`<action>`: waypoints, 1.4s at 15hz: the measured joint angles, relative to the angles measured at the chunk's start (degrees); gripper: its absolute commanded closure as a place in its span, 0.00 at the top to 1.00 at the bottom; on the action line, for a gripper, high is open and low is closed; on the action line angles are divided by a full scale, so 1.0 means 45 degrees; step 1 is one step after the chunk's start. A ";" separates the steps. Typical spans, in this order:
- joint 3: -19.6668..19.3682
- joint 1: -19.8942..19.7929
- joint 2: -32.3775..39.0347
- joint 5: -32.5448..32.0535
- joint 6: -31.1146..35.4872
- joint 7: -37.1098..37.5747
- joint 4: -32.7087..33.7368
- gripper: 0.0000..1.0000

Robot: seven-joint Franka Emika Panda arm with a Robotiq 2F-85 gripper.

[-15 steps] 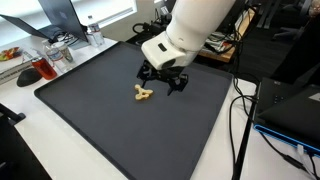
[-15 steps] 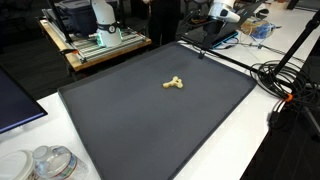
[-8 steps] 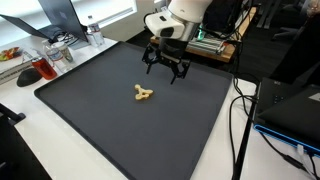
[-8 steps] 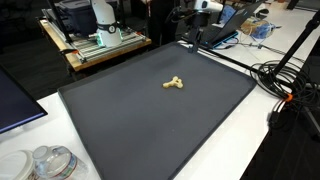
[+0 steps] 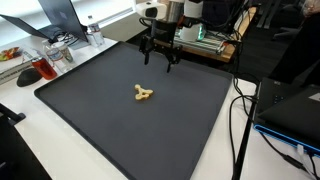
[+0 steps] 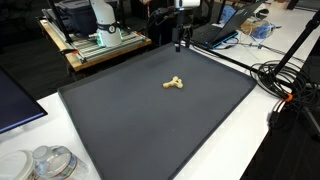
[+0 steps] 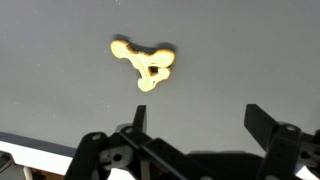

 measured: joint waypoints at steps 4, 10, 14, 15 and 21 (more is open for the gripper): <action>0.0176 -0.0796 -0.0727 0.2857 0.1383 -0.2436 -0.1425 1.00; 0.0595 -0.1629 -0.1543 0.8690 0.1978 -0.7688 -0.2581 1.00; 0.0311 -0.2000 -0.2130 1.1158 0.1426 -1.0696 -0.2697 1.00; 0.0136 -0.2124 -0.2237 1.1305 0.1167 -1.1146 -0.2696 1.00; -0.1281 -0.2881 -0.2411 1.1298 -0.0184 -1.3309 -0.2395 1.00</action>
